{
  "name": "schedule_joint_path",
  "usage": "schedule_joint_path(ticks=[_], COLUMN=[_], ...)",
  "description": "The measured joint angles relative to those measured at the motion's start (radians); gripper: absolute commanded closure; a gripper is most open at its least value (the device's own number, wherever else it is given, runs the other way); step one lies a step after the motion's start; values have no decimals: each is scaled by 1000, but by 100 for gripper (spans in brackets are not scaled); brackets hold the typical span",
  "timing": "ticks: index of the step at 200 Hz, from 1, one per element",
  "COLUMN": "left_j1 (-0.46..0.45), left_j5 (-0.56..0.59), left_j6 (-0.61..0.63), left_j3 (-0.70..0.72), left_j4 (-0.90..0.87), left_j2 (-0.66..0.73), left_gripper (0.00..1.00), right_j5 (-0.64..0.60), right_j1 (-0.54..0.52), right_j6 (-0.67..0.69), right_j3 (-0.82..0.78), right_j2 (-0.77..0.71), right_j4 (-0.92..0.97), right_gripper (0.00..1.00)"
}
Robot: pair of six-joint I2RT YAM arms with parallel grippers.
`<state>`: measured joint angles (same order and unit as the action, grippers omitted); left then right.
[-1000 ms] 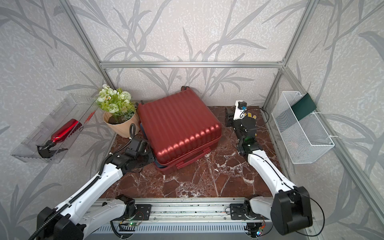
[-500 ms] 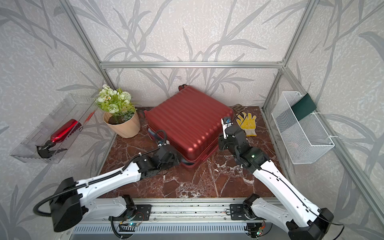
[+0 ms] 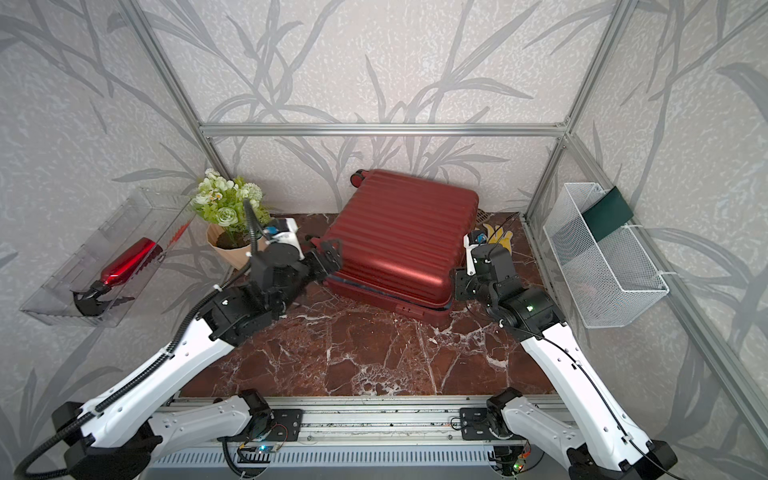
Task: Open the suitcase zippers
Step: Adjust the suitcase at the center of the board.
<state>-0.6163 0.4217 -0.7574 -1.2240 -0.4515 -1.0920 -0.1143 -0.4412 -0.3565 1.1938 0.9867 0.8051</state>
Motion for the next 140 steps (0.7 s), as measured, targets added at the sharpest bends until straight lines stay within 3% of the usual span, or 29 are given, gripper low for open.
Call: schedule_joint_path(ticks=[27, 58, 102, 140], left_j1=[176, 319, 420, 442], left_j5=[-60, -190, -297, -342], left_j6=[-100, -278, -463, -543], left_j3=[11, 155, 263, 276], left_j4=[-23, 69, 344, 545], left_j2=[-69, -162, -288, -366], left_gripper=[1, 1, 1, 1], right_j5=[39, 52, 72, 90], right_j1=[0, 0, 0, 0], right_j6=[-99, -167, -178, -169], right_j3=[-67, -124, -184, -190], right_j2=[-52, -116, -172, -187], right_j4=[-15, -45, -98, -101], right_gripper=[46, 46, 47, 47])
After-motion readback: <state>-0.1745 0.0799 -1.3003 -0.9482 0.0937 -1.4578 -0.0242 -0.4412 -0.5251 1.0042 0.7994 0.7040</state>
